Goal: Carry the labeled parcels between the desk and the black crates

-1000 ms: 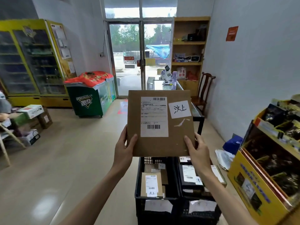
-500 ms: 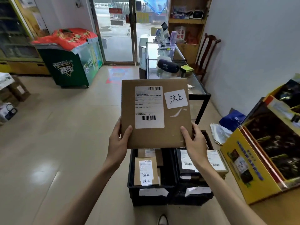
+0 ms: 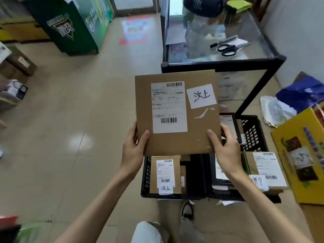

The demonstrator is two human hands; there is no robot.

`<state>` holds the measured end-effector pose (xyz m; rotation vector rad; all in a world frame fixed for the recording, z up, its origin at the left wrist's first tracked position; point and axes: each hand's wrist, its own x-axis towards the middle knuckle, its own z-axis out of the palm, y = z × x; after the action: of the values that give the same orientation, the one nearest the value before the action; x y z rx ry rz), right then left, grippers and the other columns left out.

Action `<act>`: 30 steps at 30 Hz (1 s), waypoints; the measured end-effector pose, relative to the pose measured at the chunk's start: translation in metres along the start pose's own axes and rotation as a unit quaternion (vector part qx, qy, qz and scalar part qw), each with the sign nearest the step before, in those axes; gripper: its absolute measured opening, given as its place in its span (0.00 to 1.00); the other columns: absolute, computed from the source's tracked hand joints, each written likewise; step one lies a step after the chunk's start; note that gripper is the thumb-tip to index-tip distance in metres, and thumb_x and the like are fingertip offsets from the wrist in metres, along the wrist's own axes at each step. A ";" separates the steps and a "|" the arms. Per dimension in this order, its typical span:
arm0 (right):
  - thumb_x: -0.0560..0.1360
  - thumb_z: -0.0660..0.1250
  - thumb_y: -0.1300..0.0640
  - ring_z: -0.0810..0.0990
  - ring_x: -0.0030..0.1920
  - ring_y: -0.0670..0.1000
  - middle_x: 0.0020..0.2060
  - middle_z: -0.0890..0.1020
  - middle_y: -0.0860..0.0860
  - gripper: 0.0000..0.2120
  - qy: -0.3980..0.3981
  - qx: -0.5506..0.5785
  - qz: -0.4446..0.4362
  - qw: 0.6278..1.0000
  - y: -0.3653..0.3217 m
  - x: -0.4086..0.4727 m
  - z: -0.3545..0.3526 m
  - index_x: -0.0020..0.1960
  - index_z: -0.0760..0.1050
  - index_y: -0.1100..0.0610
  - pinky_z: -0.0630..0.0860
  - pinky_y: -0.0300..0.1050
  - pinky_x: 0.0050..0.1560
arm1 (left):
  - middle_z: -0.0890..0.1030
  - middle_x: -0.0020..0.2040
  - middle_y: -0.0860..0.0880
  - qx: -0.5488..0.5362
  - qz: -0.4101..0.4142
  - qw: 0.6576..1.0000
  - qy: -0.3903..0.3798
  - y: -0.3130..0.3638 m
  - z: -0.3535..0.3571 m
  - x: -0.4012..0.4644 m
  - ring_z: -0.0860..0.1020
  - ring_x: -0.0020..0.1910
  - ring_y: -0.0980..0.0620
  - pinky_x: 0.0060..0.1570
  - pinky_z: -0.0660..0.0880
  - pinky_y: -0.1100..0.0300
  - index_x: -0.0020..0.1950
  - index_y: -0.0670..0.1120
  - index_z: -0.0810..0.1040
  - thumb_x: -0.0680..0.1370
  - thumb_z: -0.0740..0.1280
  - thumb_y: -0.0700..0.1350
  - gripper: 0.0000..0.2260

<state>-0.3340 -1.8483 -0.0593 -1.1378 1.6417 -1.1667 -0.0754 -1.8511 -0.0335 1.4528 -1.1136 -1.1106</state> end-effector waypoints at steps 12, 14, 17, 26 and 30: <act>0.80 0.67 0.49 0.79 0.54 0.35 0.59 0.81 0.47 0.23 -0.006 -0.049 0.105 0.993 0.147 0.093 0.064 0.72 0.71 0.56 0.75 0.27 0.49 | 0.79 0.68 0.52 0.029 -0.073 0.996 -0.034 -0.167 0.032 0.110 0.78 0.65 0.59 0.62 0.76 0.65 0.78 0.46 0.67 0.85 0.63 0.42 0.21; 0.79 0.68 0.48 0.79 0.55 0.37 0.60 0.80 0.47 0.24 -0.002 -0.057 0.121 0.991 0.167 0.105 0.077 0.72 0.71 0.55 0.76 0.33 0.54 | 0.77 0.70 0.51 0.042 -0.071 0.996 -0.040 -0.192 0.032 0.128 0.76 0.68 0.57 0.67 0.74 0.61 0.78 0.45 0.66 0.85 0.63 0.42 0.21; 0.79 0.69 0.48 0.77 0.54 0.35 0.58 0.80 0.45 0.24 0.010 -0.064 0.139 0.988 0.195 0.120 0.093 0.72 0.71 0.54 0.77 0.35 0.56 | 0.76 0.72 0.51 0.056 -0.075 0.994 -0.056 -0.228 0.033 0.149 0.74 0.71 0.55 0.72 0.71 0.54 0.79 0.46 0.65 0.85 0.62 0.43 0.22; 0.79 0.68 0.49 0.77 0.55 0.35 0.59 0.80 0.45 0.25 0.005 -0.059 0.184 0.981 0.271 0.131 0.123 0.74 0.70 0.55 0.76 0.41 0.61 | 0.72 0.67 0.65 0.048 -0.133 0.989 -0.046 -0.318 0.042 0.162 0.72 0.63 0.74 0.60 0.70 0.76 0.79 0.48 0.62 0.85 0.62 0.42 0.23; 0.79 0.68 0.50 0.77 0.54 0.34 0.59 0.80 0.45 0.25 0.005 -0.058 0.190 0.980 0.292 0.135 0.132 0.74 0.70 0.56 0.75 0.34 0.57 | 0.73 0.74 0.57 0.059 -0.159 0.984 -0.053 -0.342 0.042 0.167 0.71 0.72 0.61 0.74 0.68 0.56 0.80 0.51 0.64 0.85 0.63 0.48 0.23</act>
<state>-0.3090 -1.9599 -0.3873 -0.8357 1.8546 -0.8419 -0.0517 -1.9794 -0.3935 1.7253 -1.0577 -1.3761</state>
